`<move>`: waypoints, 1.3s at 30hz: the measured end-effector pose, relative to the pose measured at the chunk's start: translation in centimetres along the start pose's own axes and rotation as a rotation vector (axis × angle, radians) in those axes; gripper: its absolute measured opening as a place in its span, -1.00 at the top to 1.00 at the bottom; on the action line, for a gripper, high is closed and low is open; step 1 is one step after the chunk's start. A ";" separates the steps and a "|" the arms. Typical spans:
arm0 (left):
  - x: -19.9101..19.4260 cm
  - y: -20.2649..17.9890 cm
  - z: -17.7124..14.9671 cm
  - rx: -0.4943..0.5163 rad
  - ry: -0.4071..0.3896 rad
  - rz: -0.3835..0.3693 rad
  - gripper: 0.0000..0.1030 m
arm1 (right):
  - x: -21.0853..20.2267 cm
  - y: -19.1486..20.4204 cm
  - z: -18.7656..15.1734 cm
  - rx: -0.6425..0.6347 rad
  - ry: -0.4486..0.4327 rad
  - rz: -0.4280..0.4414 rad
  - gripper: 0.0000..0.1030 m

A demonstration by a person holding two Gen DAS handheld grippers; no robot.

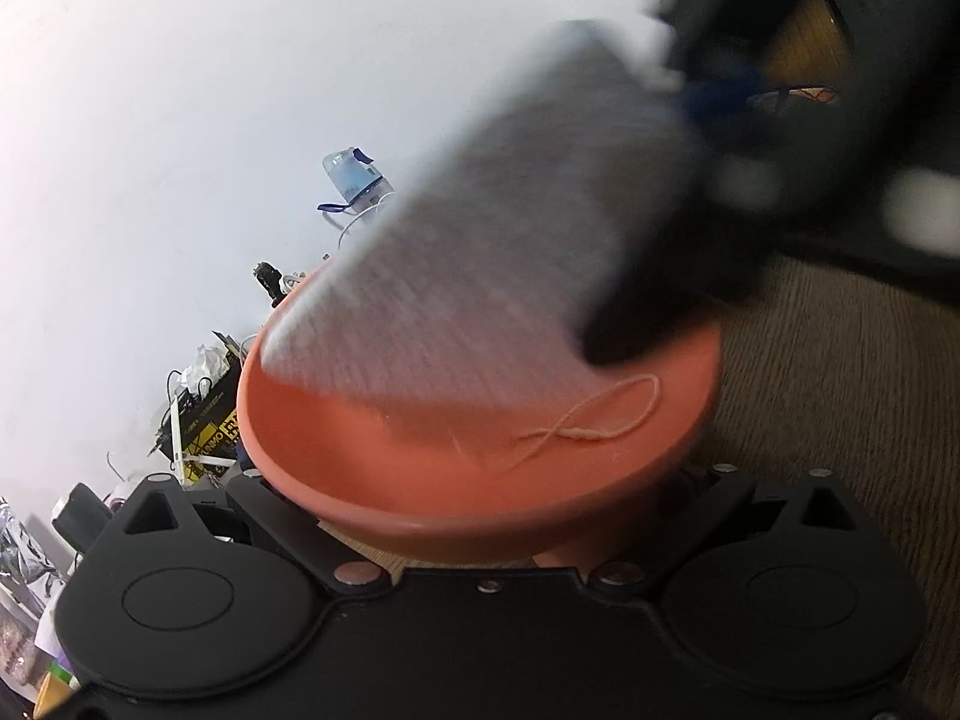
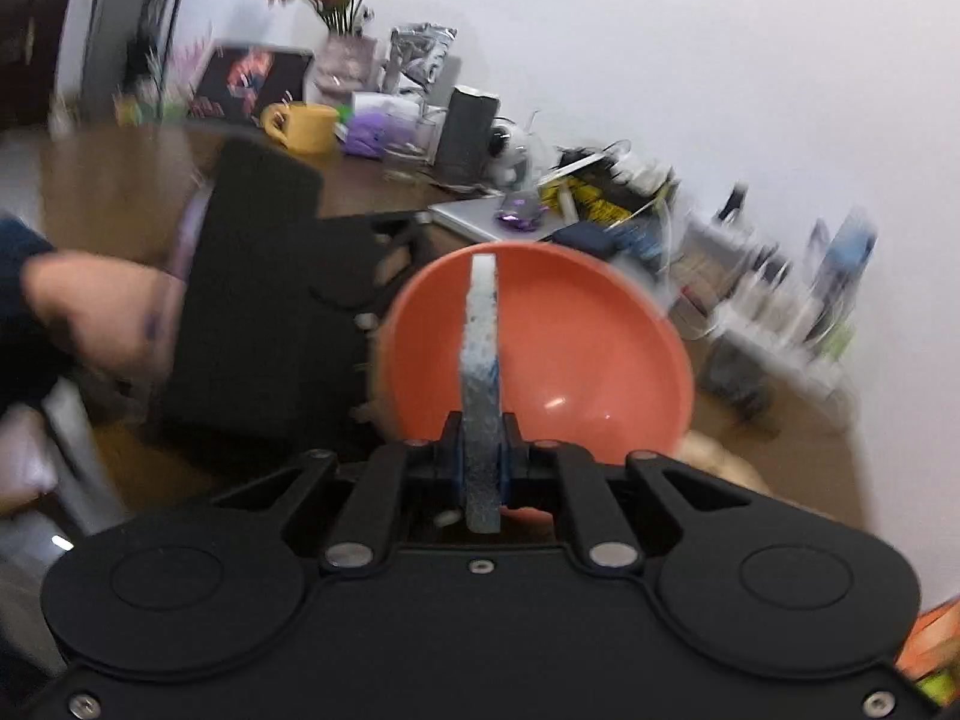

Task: Clean bowl
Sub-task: 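Scrub inside the bowl with the sponge in the right gripper while the left gripper holds the rim, then press the sponge against the bowl's inner wall with the right gripper while the left gripper holds it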

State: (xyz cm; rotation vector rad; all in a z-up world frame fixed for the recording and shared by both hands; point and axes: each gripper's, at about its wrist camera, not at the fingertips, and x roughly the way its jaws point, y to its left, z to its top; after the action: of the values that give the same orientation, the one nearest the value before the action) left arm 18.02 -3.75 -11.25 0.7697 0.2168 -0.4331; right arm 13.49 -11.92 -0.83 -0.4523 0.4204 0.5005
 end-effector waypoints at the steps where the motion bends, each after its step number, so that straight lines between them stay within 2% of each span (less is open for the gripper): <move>1: 0.0 -0.1 0.1 0.000 0.000 0.000 -0.93 | 0.0 -0.5 0.3 0.011 -0.011 -0.008 0.78; 5: 0.1 -0.3 0.1 -0.001 0.001 -0.001 -0.93 | 0.1 -2.0 0.3 -0.001 0.020 -0.072 0.77; 9: 0.1 -0.4 0.0 -0.001 0.001 -0.001 -0.93 | -0.2 -2.9 -0.9 0.057 0.047 -0.058 0.75; 10: 0.1 -0.5 0.0 -0.001 0.001 -0.001 -0.93 | -0.3 -2.9 -1.2 0.070 0.052 -0.045 0.75; 13: 0.0 -0.6 0.0 -0.002 0.002 -0.002 -0.93 | -0.7 -2.8 -1.9 0.144 0.064 0.075 0.76; 15: 0.1 -0.6 -0.1 -0.002 0.002 -0.001 -0.93 | -0.4 -2.6 -1.6 0.172 0.037 0.151 0.76; 16: 0.1 -0.6 -0.1 -0.002 0.002 -0.001 -0.93 | -0.4 -2.4 -1.3 0.168 0.021 0.158 0.76; 20: 0.1 -0.6 -0.1 -0.002 0.002 -0.001 -0.93 | -0.3 -2.4 0.0 0.132 -0.037 0.093 0.76; 23: 0.1 -0.7 -0.1 -0.002 0.002 -0.001 -0.93 | -0.4 -3.3 0.1 0.087 -0.018 -0.036 0.76; 24: 0.0 -0.7 -0.2 -0.002 0.002 -0.001 -0.93 | -0.4 -3.8 -0.1 0.090 -0.006 -0.047 0.76; 28: 0.0 -0.8 -0.3 -0.001 0.002 0.000 -0.93 | -1.1 -4.0 -1.7 0.142 0.056 0.022 0.78; 29: 0.0 -0.9 -0.3 -0.001 0.001 0.001 -0.93 | -1.2 -3.6 -2.0 0.174 0.055 0.082 0.78; 32: -0.1 -1.0 -0.3 -0.001 0.002 0.002 -0.93 | -1.4 -3.0 -1.7 0.202 0.014 0.141 0.78; 36: -0.1 -1.1 -0.5 -0.004 0.004 0.001 -0.93 | -0.6 -2.9 -0.2 0.147 -0.041 0.079 0.78; 39: -0.2 -1.1 -0.7 -0.004 0.005 0.003 -0.93 | -0.3 -3.3 -0.1 0.116 -0.033 0.012 0.77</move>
State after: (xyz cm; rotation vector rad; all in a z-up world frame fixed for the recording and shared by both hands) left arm 17.30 -3.93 -12.34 0.7666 0.2212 -0.4283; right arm 15.00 -14.70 0.22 -0.3295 0.4180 0.4921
